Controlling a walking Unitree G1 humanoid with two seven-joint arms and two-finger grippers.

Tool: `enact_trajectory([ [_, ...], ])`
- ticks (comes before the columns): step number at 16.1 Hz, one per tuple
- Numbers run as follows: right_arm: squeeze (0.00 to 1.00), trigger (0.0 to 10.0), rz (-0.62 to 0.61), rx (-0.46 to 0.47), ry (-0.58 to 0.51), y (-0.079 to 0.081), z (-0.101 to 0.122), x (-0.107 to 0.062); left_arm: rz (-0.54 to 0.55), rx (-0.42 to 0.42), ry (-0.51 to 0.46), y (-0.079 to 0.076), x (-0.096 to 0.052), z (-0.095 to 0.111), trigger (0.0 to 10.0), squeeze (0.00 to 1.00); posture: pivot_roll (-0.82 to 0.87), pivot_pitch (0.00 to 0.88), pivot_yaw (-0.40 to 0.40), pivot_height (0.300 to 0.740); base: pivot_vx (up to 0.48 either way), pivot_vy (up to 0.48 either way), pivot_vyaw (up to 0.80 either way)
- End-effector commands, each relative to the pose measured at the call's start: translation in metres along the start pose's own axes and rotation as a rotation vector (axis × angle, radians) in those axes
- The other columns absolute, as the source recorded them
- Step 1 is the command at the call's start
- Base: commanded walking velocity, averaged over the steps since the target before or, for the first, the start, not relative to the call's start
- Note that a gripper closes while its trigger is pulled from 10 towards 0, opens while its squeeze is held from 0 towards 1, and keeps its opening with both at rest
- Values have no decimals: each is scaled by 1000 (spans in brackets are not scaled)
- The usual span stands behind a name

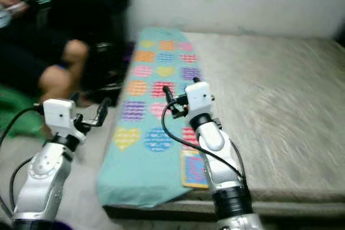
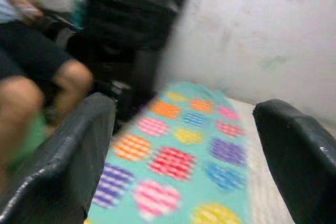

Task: Clean up the room

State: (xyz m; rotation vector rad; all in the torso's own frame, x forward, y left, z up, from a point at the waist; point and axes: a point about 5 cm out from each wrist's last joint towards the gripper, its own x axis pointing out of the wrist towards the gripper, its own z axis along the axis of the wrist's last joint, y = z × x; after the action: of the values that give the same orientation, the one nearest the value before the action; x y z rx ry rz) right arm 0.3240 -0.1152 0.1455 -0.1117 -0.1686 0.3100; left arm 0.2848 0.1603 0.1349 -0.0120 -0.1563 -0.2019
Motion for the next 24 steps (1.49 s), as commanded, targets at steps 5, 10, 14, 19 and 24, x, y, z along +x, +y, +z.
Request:
enact_trajectory([
  [5,0,10000,-9,1,-4,-3,1,0,-19,17,15,-5,1,-2,10000,0,-19,0,-53,740,0,0,0],
  [10,0,10000,-6,2,-2,-3,1,0,-25,15,15,-6,2,-1,10000,0,-22,0,-54,740,0,-235,0],
  [14,0,10000,-5,3,1,-2,0,1,-26,16,16,-7,2,-1,10000,0,-20,0,-53,740,0,-299,0],
  [19,0,10000,-1,3,2,-1,0,1,-33,15,20,-7,2,-2,10000,0,-21,0,-51,740,0,-310,0],
  [24,0,10000,5,-1,3,-1,-1,0,-39,13,23,-8,2,-3,10000,0,-21,0,-53,740,0,-295,0],
])
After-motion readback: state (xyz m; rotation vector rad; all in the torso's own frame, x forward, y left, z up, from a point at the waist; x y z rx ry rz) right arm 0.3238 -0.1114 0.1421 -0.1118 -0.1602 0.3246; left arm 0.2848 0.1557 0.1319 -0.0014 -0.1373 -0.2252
